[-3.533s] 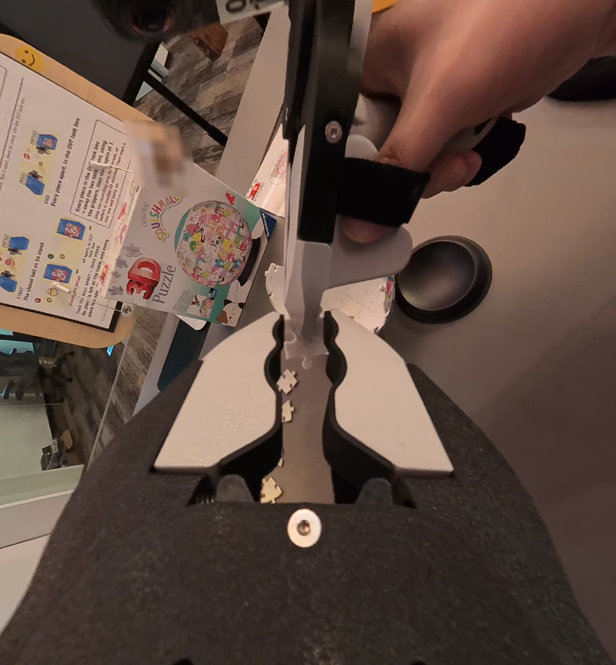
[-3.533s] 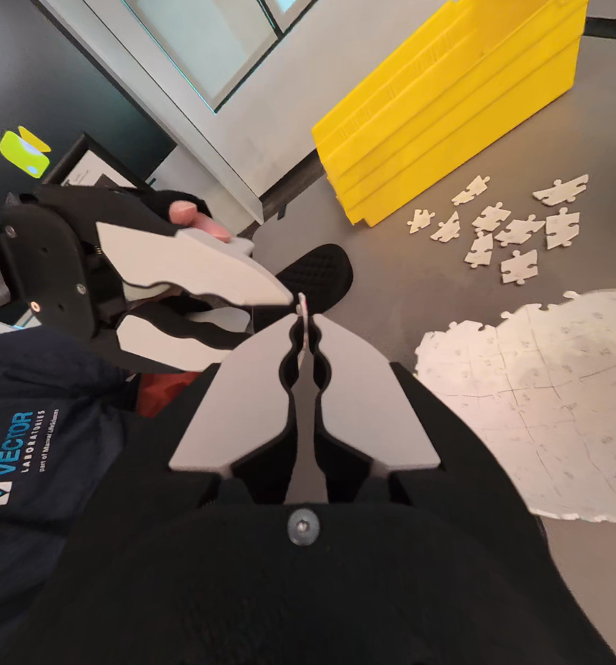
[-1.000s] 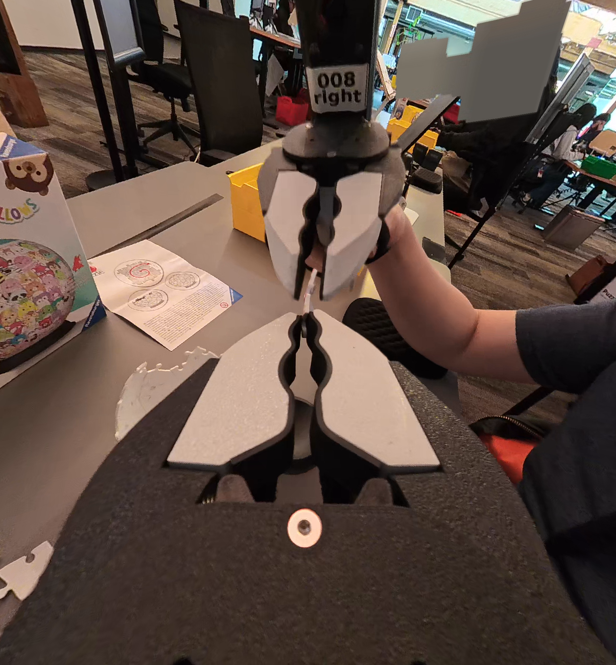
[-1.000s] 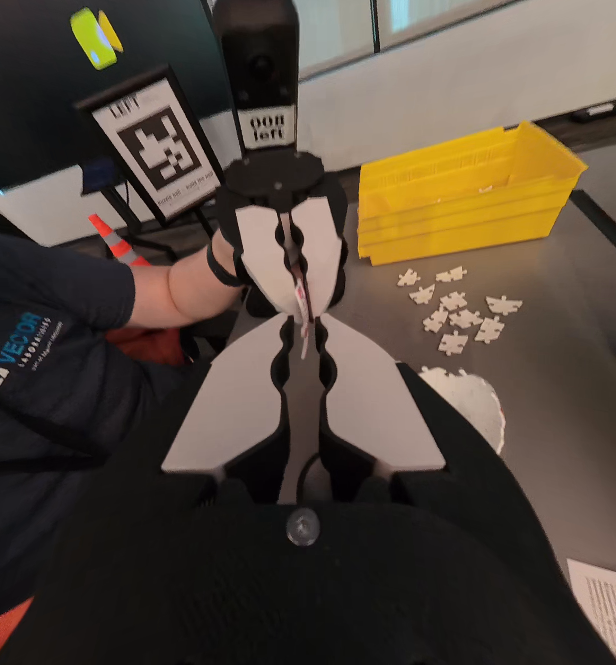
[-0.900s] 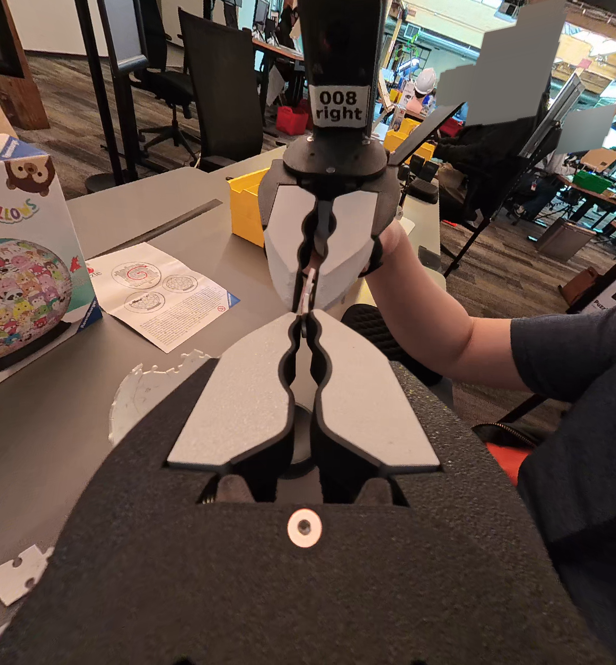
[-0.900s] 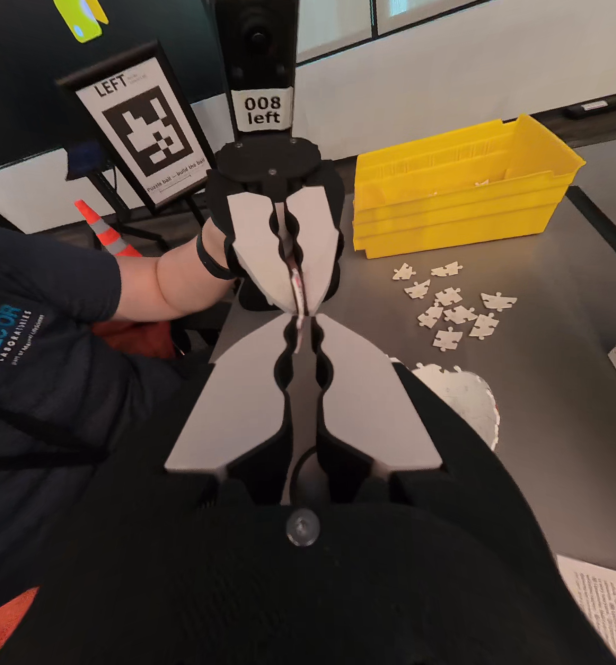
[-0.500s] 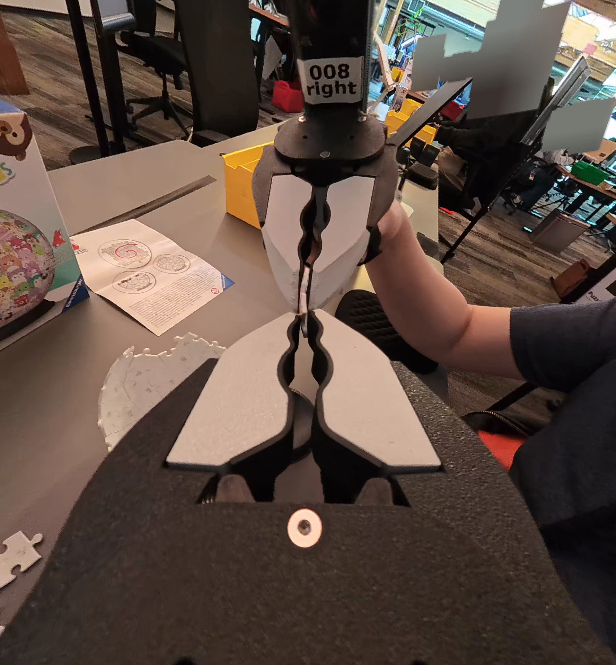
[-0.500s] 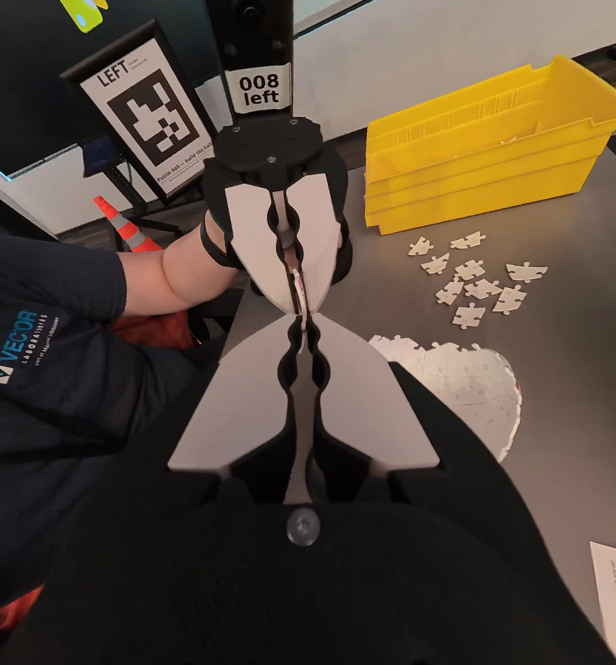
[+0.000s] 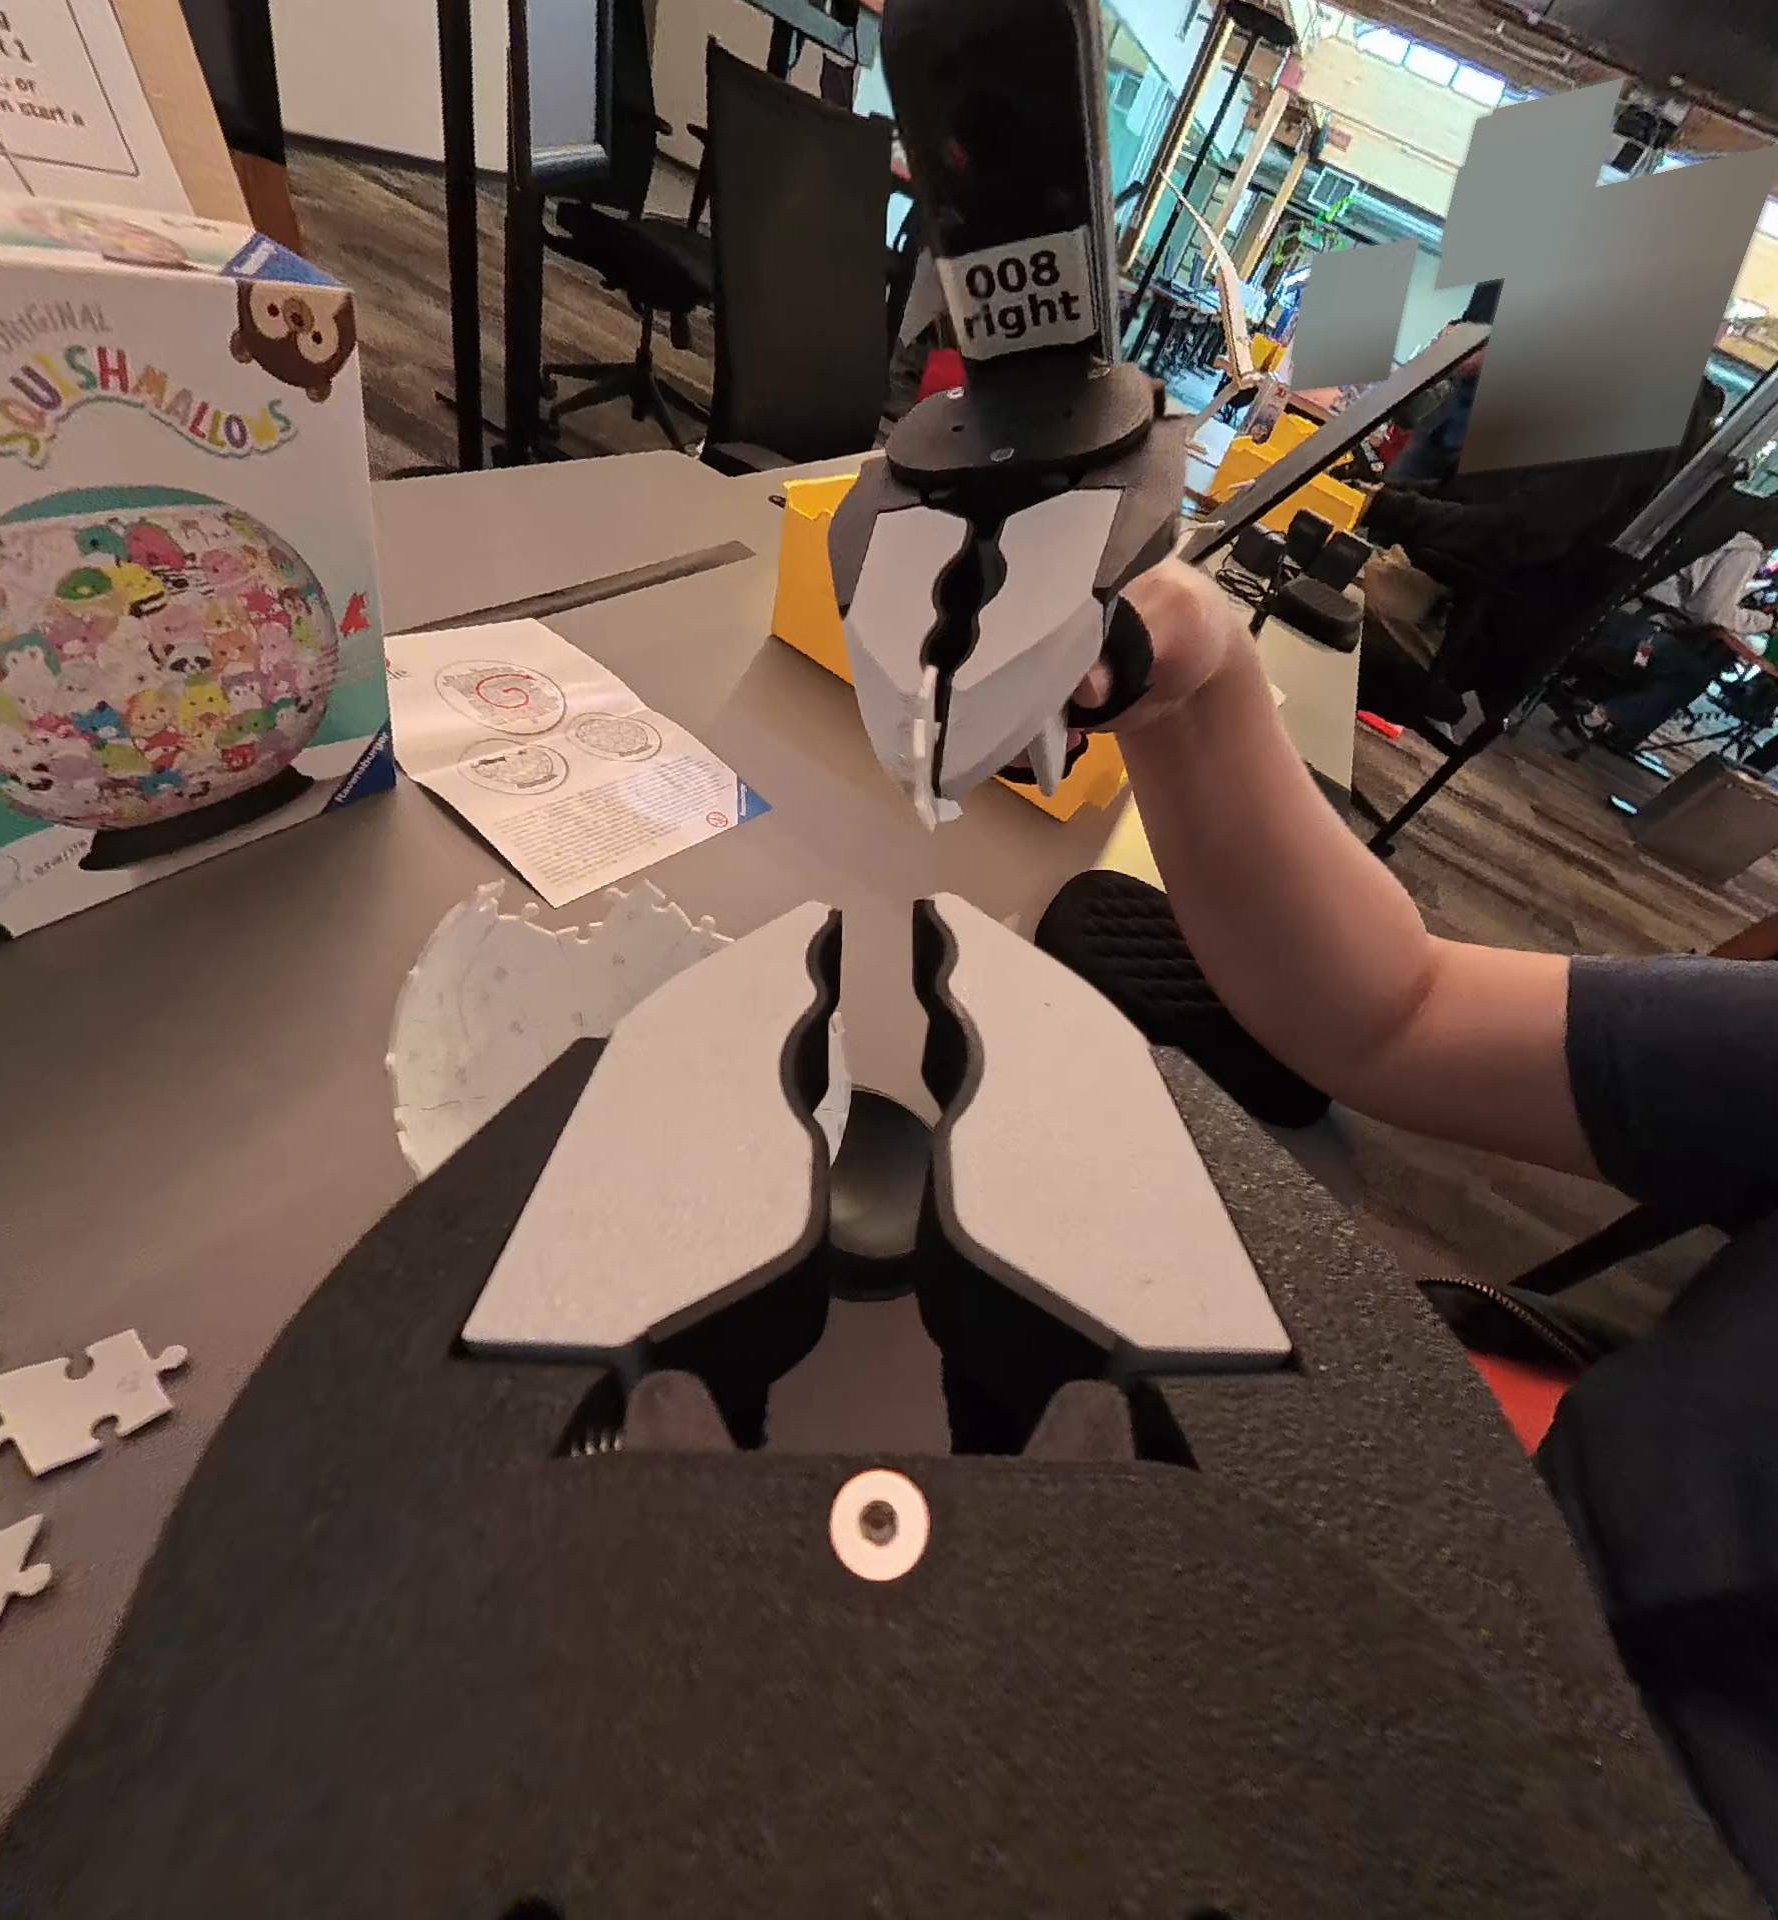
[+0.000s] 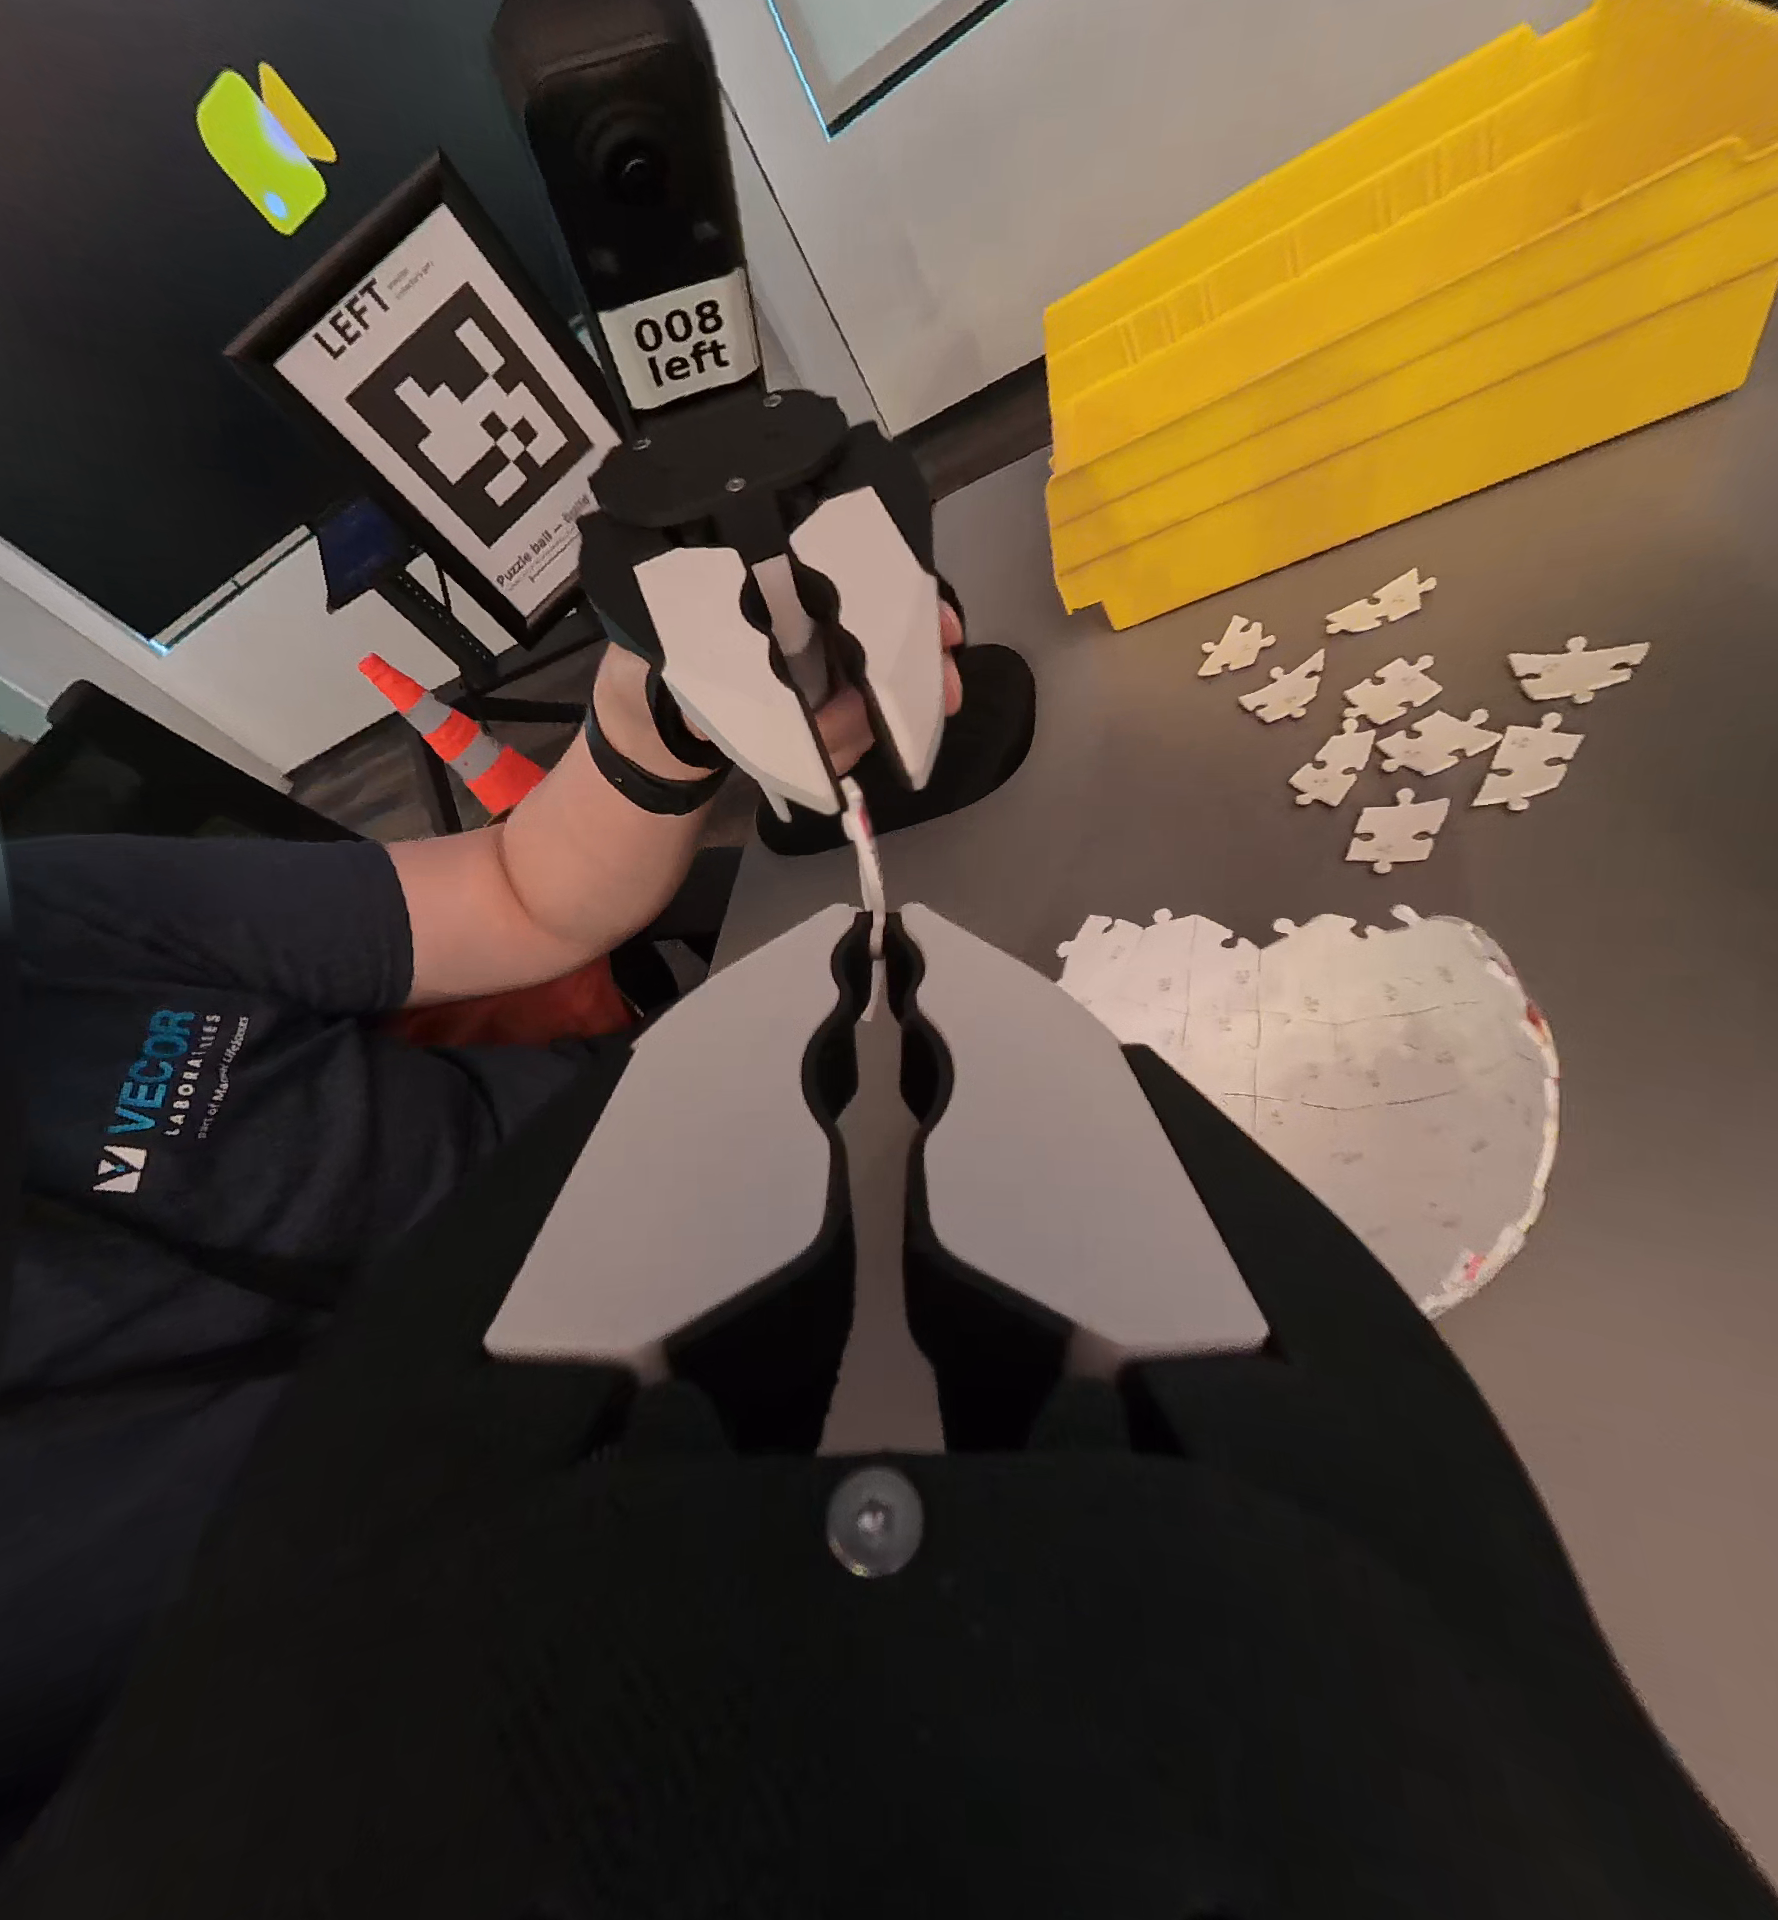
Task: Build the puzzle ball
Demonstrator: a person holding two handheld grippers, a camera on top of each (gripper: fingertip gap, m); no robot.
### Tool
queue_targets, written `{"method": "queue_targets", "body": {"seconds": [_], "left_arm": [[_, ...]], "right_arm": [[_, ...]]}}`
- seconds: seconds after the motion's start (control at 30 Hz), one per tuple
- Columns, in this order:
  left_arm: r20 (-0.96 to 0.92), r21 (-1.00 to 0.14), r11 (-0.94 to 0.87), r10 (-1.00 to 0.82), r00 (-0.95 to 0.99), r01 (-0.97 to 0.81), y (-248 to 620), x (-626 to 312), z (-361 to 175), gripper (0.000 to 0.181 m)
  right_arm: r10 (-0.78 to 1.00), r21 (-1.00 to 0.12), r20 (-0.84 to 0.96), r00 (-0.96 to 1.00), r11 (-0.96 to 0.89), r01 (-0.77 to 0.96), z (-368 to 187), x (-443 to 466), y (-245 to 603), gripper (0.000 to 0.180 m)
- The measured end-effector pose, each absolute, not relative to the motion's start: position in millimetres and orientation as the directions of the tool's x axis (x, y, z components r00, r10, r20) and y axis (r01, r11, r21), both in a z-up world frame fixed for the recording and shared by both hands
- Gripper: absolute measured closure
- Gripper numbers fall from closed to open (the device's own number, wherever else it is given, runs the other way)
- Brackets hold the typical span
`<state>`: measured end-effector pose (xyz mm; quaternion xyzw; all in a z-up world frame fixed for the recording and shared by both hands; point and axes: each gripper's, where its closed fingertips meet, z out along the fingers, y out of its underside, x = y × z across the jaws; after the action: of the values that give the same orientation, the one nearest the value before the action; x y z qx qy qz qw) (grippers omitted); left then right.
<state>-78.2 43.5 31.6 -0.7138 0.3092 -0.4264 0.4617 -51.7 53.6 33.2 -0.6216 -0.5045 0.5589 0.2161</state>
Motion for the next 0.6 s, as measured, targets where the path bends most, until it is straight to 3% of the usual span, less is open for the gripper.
{"method": "queue_targets", "body": {"seconds": [0.6], "left_arm": [[0.276,-0.931,-0.351,-0.851,0.446,-0.095,52.0,-71.1,35.7,0.169]], "right_arm": [[0.869,-0.798,-0.482,-0.113,-0.383,0.465,13.0,-59.3,49.0,0.177]]}}
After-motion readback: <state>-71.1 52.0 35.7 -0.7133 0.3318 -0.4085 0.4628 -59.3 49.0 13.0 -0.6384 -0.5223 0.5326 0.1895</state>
